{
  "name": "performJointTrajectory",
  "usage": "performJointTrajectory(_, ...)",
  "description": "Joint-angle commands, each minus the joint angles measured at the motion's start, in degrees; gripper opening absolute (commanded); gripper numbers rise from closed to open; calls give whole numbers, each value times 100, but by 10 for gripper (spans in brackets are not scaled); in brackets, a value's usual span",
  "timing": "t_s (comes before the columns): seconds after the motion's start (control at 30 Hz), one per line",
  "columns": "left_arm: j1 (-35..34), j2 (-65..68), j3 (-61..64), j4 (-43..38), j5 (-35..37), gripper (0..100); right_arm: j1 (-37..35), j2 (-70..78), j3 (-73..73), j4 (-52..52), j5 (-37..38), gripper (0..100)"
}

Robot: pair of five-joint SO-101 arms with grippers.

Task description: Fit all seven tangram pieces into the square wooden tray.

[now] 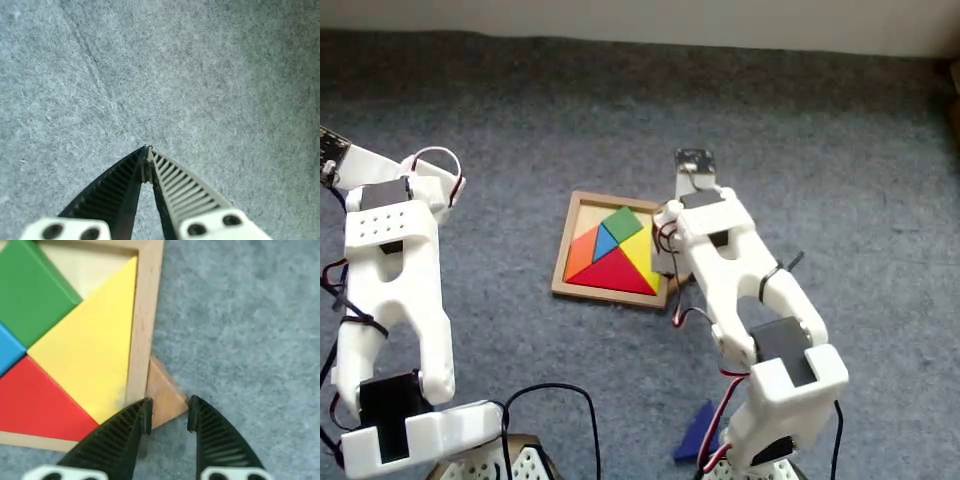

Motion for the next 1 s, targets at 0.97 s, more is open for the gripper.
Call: performJointTrajectory(0.97, 48, -224, -145, -114, -62, 14, 48, 2352, -2949, 2290, 9, 135)
